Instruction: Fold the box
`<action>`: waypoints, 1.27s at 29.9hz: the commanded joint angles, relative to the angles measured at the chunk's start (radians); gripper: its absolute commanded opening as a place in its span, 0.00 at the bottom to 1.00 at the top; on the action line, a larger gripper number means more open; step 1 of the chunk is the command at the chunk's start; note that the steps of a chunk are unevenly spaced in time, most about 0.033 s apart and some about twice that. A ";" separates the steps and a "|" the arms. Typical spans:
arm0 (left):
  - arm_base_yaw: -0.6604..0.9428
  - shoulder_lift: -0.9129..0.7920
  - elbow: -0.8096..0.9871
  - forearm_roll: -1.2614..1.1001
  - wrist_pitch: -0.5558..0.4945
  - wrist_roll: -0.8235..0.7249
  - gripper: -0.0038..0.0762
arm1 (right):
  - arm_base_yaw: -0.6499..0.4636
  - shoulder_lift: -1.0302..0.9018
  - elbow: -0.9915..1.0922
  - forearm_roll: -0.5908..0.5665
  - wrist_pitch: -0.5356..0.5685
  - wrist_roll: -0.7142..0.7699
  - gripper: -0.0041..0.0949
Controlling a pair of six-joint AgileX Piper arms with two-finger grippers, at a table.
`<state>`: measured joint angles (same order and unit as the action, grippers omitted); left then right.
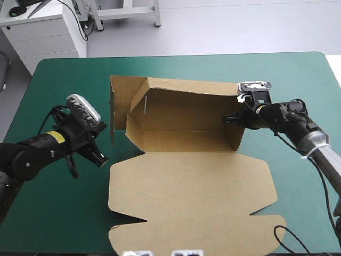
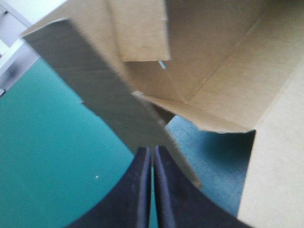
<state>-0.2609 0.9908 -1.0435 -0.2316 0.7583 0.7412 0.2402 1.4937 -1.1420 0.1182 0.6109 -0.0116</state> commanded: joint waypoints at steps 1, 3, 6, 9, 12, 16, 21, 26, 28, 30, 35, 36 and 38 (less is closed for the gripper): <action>0.184 -0.040 -0.031 -0.181 -0.045 0.113 0.05 | -0.012 -0.023 -0.009 -0.079 0.075 -0.001 0.04; 0.283 -0.045 -0.027 -0.285 -0.048 0.151 0.05 | -0.012 -0.023 -0.009 -0.083 0.080 0.012 0.04; 0.403 -0.041 -0.002 -0.459 -0.048 0.260 0.05 | -0.012 -0.023 -0.009 -0.081 0.085 0.012 0.04; 0.490 -0.014 0.024 -0.541 -0.067 0.277 0.05 | -0.012 -0.023 -0.009 -0.079 0.091 0.012 0.04; 0.542 0.038 0.041 -0.569 -0.113 0.268 0.05 | -0.012 -0.023 -0.011 -0.079 0.093 0.012 0.04; 0.592 0.107 0.055 -0.648 -0.181 0.266 0.05 | -0.012 -0.023 -0.032 -0.076 0.133 0.012 0.04; 0.610 0.198 0.055 -0.684 -0.194 0.268 0.05 | -0.012 -0.023 -0.126 -0.076 0.250 0.012 0.04; 0.610 0.229 0.055 -0.700 -0.244 0.268 0.05 | -0.012 -0.023 -0.261 -0.073 0.462 0.012 0.04; 0.610 0.229 0.055 -0.708 -0.246 0.270 0.05 | -0.012 -0.023 -0.303 -0.065 0.560 0.012 0.04; 0.610 0.229 0.055 -0.712 -0.246 0.270 0.05 | -0.012 -0.023 -0.332 -0.044 0.639 0.004 0.04; 0.610 0.229 0.055 -0.729 -0.248 0.275 0.05 | -0.008 -0.040 -0.324 0.067 0.638 -0.012 0.04; 0.610 0.229 0.055 -0.729 -0.246 0.275 0.05 | -0.008 -0.040 -0.320 0.075 0.638 -0.012 0.04; 0.608 0.229 0.055 -0.731 -0.246 0.275 0.05 | -0.007 -0.042 -0.302 0.091 0.638 -0.009 0.04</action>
<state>0.3460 1.2417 -0.9610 -0.9137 0.5437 1.0164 0.2343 1.4991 -1.4331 0.1640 1.2348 -0.0105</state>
